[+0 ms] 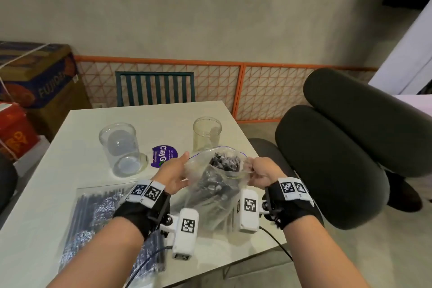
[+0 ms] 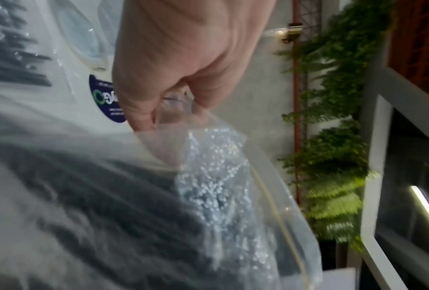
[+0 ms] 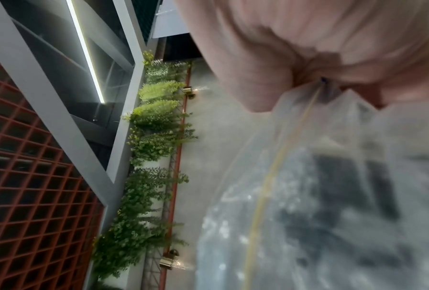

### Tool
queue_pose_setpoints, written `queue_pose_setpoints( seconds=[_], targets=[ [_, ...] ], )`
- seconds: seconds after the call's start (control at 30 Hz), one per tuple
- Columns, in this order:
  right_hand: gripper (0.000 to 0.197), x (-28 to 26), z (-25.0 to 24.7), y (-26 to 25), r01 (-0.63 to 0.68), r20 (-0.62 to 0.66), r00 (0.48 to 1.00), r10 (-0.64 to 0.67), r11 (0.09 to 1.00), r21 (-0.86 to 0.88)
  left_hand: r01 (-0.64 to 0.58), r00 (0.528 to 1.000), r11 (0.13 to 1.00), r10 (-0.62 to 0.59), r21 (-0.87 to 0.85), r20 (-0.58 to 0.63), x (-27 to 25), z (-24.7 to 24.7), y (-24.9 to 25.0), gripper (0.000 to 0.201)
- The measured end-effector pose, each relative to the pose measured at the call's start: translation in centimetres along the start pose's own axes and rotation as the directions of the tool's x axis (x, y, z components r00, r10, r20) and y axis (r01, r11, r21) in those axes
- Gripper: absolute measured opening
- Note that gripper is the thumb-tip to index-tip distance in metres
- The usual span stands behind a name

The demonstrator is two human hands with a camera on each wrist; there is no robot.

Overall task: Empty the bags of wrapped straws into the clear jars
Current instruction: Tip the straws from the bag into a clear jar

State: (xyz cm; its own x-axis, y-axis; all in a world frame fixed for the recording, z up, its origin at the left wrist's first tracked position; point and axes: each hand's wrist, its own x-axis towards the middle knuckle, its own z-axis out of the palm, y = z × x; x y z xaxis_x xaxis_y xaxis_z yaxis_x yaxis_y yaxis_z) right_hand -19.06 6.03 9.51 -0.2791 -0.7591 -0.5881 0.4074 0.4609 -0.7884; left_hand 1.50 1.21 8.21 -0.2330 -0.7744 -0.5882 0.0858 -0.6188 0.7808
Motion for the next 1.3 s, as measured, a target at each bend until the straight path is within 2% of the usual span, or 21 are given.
queue_pose_setpoints(
  seconds=[0.07,0.13,0.2,0.3,0.37,0.43,0.47,0.5,0.57,0.67,0.73,0.8,0.9,0.97,1.0,1.03,1.07,1.1,1.13,1.17,1.3],
  targets=[
    [0.032,0.2,0.2,0.0,0.013,0.042,0.999,-0.017,0.995,0.102,0.033,0.998,0.984,-0.022,0.176,-0.062,-0.3,-1.2,-0.4,0.050],
    [0.026,-0.1,0.4,0.1,0.068,0.102,0.992,-0.079,0.992,0.106,0.126,0.992,0.980,-0.128,0.157,0.003,-0.8,-2.1,-1.0,0.052],
    [0.023,-0.6,0.7,0.1,0.142,0.156,0.976,-0.155,0.985,0.093,0.267,0.949,0.962,-0.251,-0.062,0.191,-1.8,-2.2,-1.6,0.040],
    [0.020,-1.5,0.9,0.7,0.233,0.152,0.957,-0.245,0.968,0.093,0.308,0.926,0.860,-0.173,-0.407,0.334,-2.1,-1.7,-2.5,0.025],
    [0.004,-2.0,1.2,1.1,0.286,0.034,0.958,-0.284,0.939,-0.193,0.269,0.946,0.751,-0.088,-0.603,0.312,-2.4,-0.9,-2.9,0.024],
    [0.029,-2.4,0.9,1.4,0.223,-0.057,0.940,-0.335,0.735,-0.641,0.201,0.969,0.672,-0.031,-0.713,0.244,-2.9,0.0,-3.1,0.027],
    [0.038,-2.8,0.8,1.5,0.168,-0.077,0.937,-0.340,0.635,-0.754,0.168,0.978,0.646,-0.014,-0.744,0.209,-3.0,0.4,-3.3,0.029],
    [0.039,-3.2,0.6,1.6,0.141,-0.086,0.942,-0.325,0.614,-0.776,0.146,0.983,0.628,-0.006,-0.764,0.182,-3.1,0.7,-3.5,0.031],
    [0.029,-3.8,0.2,2.1,0.185,-0.048,0.958,-0.282,0.739,-0.648,0.116,0.989,0.616,-0.003,-0.779,0.145,-2.9,0.9,-4.0,0.032],
    [0.017,-4.1,-0.2,2.5,0.170,0.024,0.985,-0.168,0.964,-0.205,0.103,0.994,0.591,-0.025,-0.800,0.110,-2.6,0.9,-4.7,0.026],
    [0.020,-3.5,-0.3,3.1,0.041,0.135,0.989,-0.056,0.992,0.117,0.113,0.994,0.552,-0.060,-0.826,0.096,-2.3,0.8,-4.9,0.026],
    [0.024,-2.8,-0.5,4.0,-0.175,0.271,0.959,0.079,0.920,0.352,0.122,0.992,0.559,-0.089,-0.820,0.086,-2.3,0.8,-4.9,0.026],
    [0.031,-1.9,0.2,5.5,-0.327,0.332,0.925,0.185,0.833,0.446,0.150,0.987,0.652,-0.144,-0.743,0.072,-2.7,0.6,-4.5,0.020],
    [0.045,-1.5,0.7,5.9,-0.296,0.324,0.930,0.176,0.879,0.373,0.140,0.988,0.758,-0.152,-0.637,0.037,-2.9,0.3,-4.0,0.013],
    [0.048,-1.4,0.9,5.8,-0.257,0.314,0.937,0.151,0.909,0.327,0.091,0.993,0.830,-0.121,-0.550,-0.017,-3.0,0.1,-3.8,0.018],
    [0.048,-1.2,1.0,5.7,-0.210,0.297,0.947,0.120,0.932,0.295,0.009,0.991,0.923,-0.060,-0.384,-0.120,-2.8,-0.2,-3.6,0.037],
    [0.046,-1.2,0.9,5.4,-0.172,0.290,0.953,0.091,0.949,0.265,-0.101,0.970,0.989,0.074,-0.110,-0.231,-2.5,-0.6,-3.4,0.056],
    [0.043,-1.1,0.7,5.2,-0.138,0.288,0.955,0.067,0.962,0.234,-0.198,0.929,0.961,0.247,0.193,-0.276,-2.4,-0.8,-2.9,0.067],
    [0.039,-1.0,0.5,5.1,-0.099,0.287,0.957,0.044,0.978,0.181,-0.272,0.883,0.865,0.399,0.422,-0.246,-2.3,-0.9,-2.3,0.071],
    [0.037,-0.9,0.3,5.1,-0.075,0.282,0.959,0.037,0.989,0.125,-0.328,0.865,0.782,0.474,0.530,-0.165,-2.2,-0.9,-1.6,0.068],
    [0.036,-1.4,0.1,4.8,-0.044,0.303,0.951,0.066,0.996,-0.078,-0.377,0.918,0.749,0.381,0.545,0.112,-2.0,-0.6,0.6,0.031]
  ],
)
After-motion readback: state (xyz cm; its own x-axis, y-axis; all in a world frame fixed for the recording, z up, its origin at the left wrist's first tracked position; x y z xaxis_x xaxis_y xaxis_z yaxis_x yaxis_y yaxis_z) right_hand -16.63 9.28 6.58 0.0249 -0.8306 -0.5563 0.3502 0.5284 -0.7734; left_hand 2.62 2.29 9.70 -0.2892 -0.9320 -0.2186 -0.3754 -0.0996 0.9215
